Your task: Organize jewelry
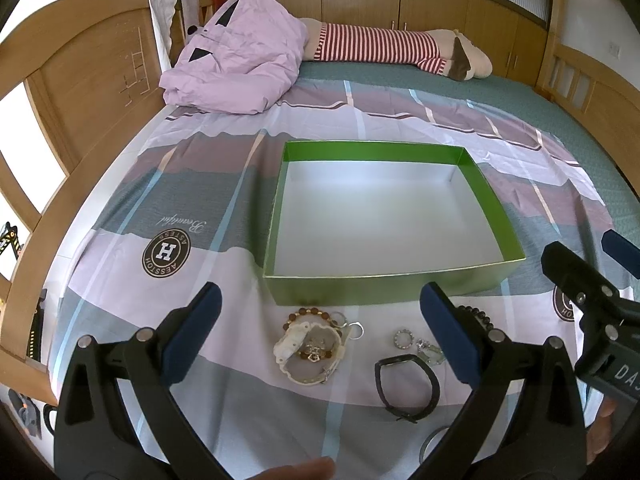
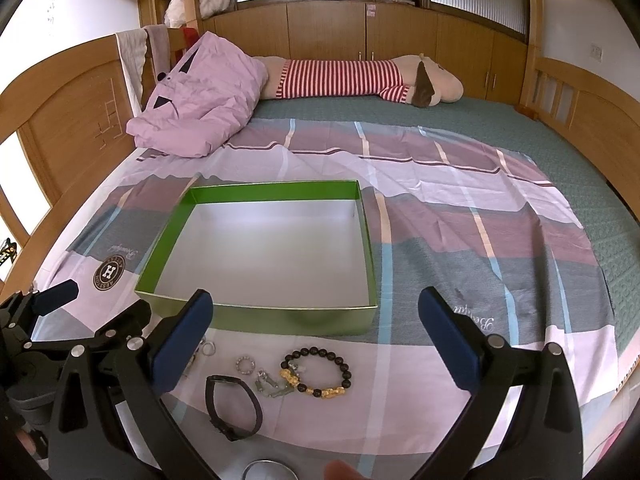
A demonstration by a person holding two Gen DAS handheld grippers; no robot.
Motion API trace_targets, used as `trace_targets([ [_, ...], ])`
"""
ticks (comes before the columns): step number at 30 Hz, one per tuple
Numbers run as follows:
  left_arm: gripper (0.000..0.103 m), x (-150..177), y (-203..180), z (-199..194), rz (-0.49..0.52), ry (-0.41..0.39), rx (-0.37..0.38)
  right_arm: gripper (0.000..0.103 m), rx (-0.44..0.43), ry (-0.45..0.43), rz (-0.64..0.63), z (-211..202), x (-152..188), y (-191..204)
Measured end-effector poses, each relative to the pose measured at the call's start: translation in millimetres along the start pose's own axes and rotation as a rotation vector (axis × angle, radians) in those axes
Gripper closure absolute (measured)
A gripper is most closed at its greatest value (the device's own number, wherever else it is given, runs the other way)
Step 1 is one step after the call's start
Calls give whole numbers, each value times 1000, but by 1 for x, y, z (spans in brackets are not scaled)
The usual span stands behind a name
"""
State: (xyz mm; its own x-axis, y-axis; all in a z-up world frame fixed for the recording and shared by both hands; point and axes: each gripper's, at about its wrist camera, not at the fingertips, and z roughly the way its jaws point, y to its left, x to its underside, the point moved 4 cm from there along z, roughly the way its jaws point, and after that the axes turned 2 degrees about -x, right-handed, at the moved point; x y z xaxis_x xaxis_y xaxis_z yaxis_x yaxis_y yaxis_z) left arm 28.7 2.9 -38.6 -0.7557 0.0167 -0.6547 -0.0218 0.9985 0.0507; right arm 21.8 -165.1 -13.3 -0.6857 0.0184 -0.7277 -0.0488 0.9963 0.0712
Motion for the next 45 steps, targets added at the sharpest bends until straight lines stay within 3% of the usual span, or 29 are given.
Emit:
trace_targets([
  [35,2,7,-10,10,32,21,6,1,26,-36,-12,-7,-5,-7],
  [43,3,8,-10,21,52,32,6,1,78,17,-3,14,1,-22],
  [45,3,8,-5,24,33,38,-1,1,47,57,32,21,4,-27],
])
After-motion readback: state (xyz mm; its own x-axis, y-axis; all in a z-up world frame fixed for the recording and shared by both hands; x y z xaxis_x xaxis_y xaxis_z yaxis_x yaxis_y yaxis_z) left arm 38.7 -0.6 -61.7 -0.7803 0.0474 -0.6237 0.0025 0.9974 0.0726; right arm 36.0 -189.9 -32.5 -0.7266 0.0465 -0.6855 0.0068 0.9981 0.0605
